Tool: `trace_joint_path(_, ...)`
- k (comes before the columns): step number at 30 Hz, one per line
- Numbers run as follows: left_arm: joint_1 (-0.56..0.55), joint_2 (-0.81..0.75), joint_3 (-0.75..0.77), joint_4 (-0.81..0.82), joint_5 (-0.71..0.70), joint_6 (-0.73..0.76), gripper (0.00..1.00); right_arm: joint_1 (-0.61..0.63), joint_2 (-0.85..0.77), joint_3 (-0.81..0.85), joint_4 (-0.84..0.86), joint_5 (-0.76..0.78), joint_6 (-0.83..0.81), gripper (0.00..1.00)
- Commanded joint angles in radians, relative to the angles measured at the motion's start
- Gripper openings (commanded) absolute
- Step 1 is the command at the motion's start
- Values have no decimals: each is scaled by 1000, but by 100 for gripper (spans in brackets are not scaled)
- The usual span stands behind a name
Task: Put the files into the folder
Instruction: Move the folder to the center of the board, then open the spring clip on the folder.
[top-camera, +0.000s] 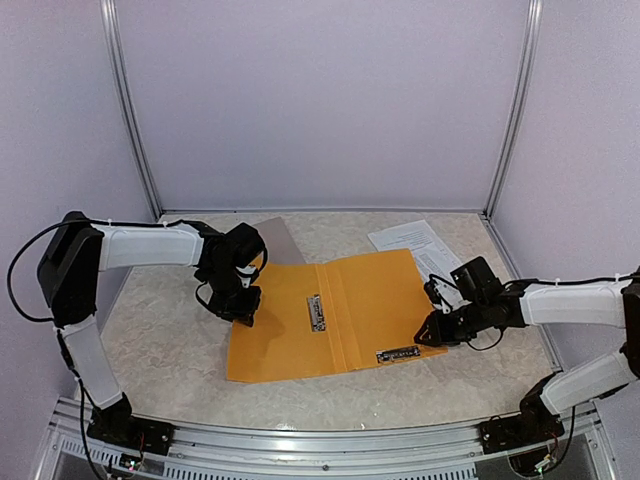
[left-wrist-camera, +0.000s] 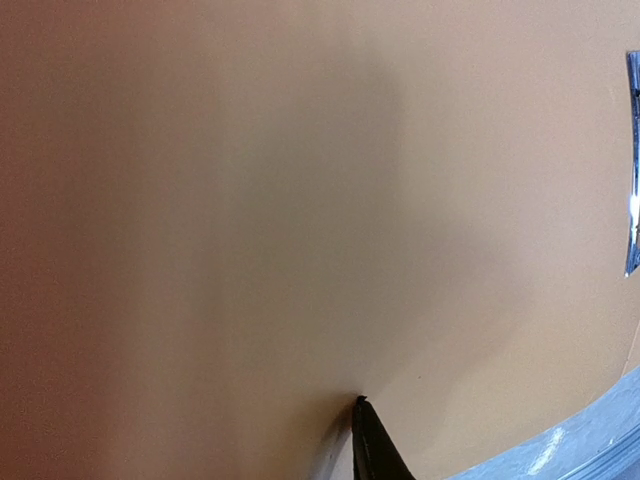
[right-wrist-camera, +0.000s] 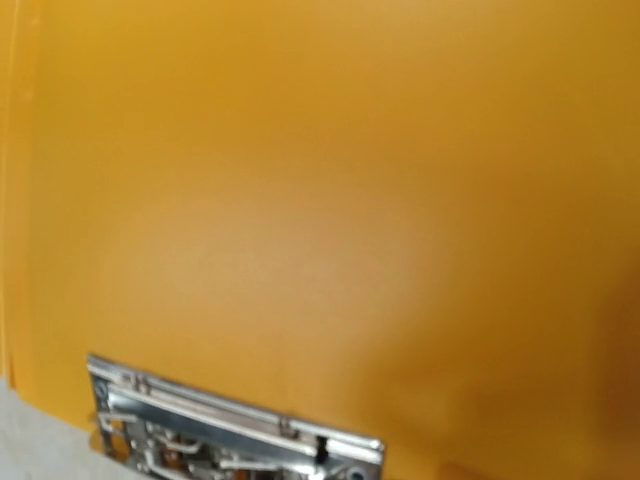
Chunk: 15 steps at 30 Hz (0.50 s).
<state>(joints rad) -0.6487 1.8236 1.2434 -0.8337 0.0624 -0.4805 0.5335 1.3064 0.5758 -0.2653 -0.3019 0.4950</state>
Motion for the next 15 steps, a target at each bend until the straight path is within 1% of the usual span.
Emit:
trace_joint_path(1,-3,26,9,-63,-38,22,16,-9,-4,-33,26,-44,5,24)
trace_joint_path(6,-3,27,12,-63,-34,18,16,-9,4,-42,21,-54,-11,19)
trace_joint_path(15,-3,32,20,-67,-31,17,15,-9,34,-51,31,-54,-26,17)
